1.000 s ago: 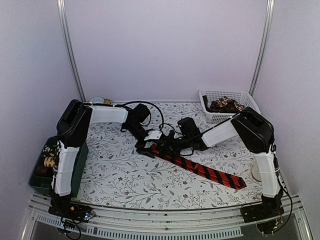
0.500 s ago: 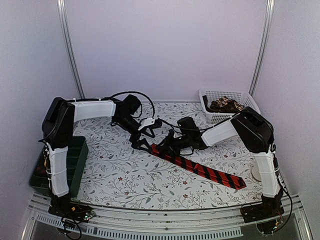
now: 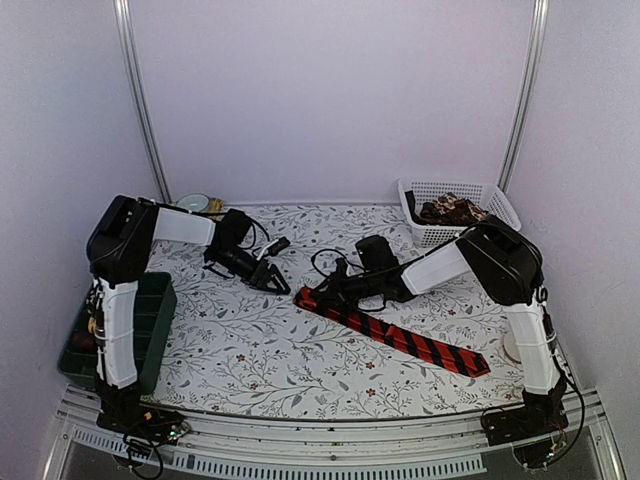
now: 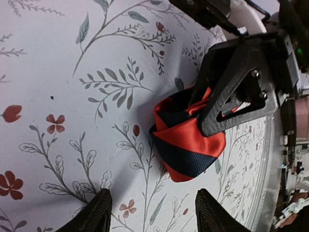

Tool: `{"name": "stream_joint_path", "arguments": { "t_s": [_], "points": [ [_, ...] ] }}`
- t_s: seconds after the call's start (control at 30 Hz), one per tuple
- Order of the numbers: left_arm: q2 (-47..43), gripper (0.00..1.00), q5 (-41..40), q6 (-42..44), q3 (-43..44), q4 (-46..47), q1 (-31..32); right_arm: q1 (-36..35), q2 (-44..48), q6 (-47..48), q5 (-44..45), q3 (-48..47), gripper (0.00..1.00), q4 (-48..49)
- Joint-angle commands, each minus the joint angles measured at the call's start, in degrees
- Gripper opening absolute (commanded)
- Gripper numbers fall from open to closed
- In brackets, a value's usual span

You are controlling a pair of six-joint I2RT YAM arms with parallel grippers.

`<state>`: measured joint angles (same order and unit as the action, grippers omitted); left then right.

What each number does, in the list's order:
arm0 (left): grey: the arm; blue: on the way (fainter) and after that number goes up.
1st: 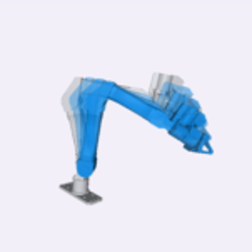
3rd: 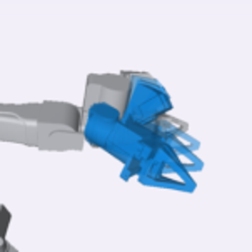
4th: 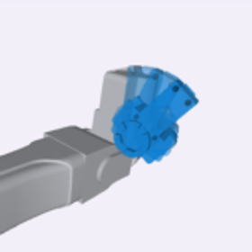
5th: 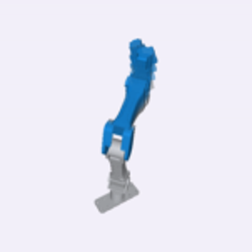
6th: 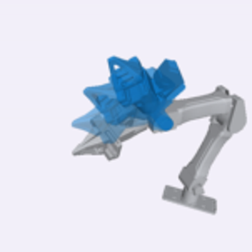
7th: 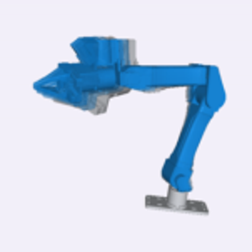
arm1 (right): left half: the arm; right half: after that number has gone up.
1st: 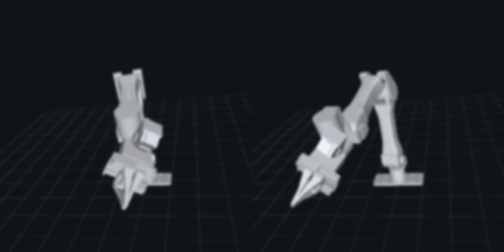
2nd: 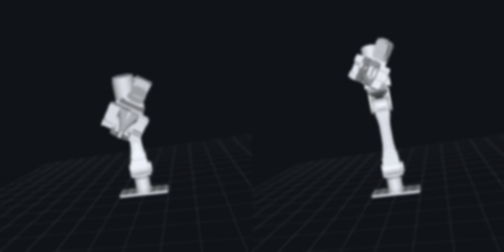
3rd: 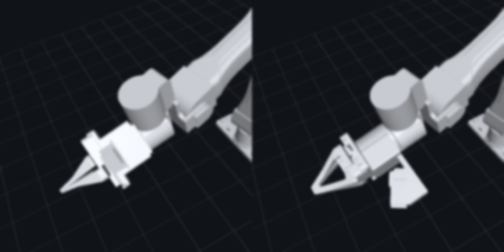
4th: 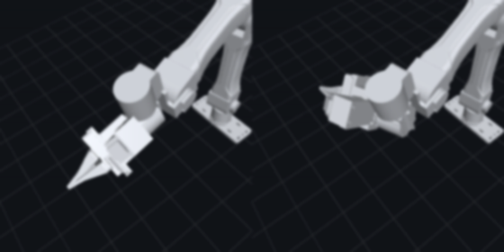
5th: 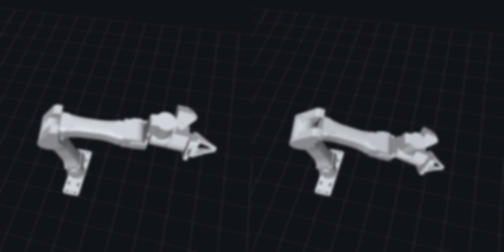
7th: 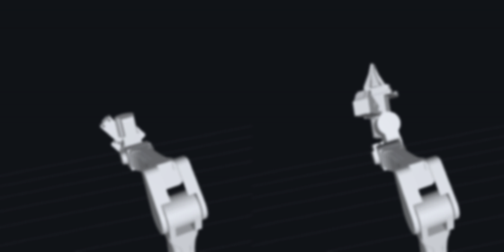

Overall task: Roll the ties
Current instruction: Roll the tie at the center of the board.

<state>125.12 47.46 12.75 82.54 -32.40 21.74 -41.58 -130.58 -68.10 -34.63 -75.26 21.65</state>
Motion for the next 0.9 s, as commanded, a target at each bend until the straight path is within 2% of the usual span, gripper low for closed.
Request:
{"name": "stream_joint_path", "arguments": {
  "t_s": [0.0,0.17,0.4,0.7,0.87],
  "points": [
    [0.9,0.58,4.2,-15.9,-3.2,12.2,0.5,0.2,-6.4,0.4,2.6,2.0,0.23,-5.2],
    [1.5,0.53,5.3,-23.7,-4.9,17.1,1.3,0.2,-6.7,0.3,2.3,2.4,0.23,-4.4],
    [4.4,0.52,4.4,-27.7,-6.3,18.2,5.4,0.2,-7.7,-0.7,1.7,2.5,0.23,-2.4],
    [5.4,0.47,7.4,-35.5,-14.0,27.8,6.2,0.2,-8.9,-0.4,1.8,2.5,0.23,-2.0],
    [5.4,0.53,9.4,-40.8,-17.2,33.8,6.0,0.3,-10.0,-0.1,1.9,2.1,0.23,-2.0]
  ]
}}
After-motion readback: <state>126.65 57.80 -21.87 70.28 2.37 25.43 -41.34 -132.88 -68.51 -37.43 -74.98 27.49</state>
